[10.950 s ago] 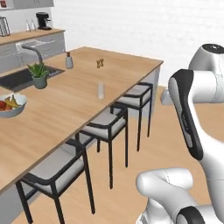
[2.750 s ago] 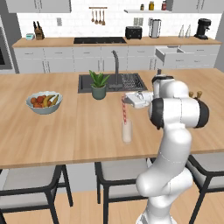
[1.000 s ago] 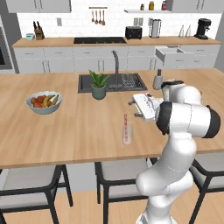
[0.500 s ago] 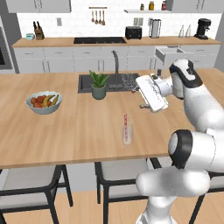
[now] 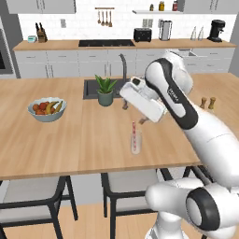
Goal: Take a straw from the drawer in front and place it inside the glass cup on the dining counter.
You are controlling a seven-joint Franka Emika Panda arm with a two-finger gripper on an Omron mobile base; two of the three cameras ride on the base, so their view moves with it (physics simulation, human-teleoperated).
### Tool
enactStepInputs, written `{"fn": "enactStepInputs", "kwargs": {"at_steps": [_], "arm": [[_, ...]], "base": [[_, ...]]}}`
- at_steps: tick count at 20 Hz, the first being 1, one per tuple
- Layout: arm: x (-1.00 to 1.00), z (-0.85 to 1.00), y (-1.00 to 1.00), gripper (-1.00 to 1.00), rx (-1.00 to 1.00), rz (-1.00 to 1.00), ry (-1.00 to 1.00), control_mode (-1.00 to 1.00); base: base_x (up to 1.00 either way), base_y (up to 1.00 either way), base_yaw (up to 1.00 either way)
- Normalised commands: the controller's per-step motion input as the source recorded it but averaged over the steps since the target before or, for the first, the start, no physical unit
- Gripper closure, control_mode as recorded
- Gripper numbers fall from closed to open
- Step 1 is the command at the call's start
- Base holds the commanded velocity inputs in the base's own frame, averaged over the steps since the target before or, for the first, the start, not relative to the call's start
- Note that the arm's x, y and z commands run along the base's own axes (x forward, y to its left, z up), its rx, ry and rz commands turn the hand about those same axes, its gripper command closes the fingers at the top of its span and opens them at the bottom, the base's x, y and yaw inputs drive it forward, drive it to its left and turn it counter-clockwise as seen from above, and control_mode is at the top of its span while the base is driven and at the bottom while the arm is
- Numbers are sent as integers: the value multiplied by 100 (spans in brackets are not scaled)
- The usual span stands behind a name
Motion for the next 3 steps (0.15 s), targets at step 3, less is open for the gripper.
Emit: {"fn": "enactStepInputs", "kwargs": {"at_steps": [3], "arm": [[-5,-28,45,-100,-77,0,-18,-100]], "base": [[0,0,0]]}}
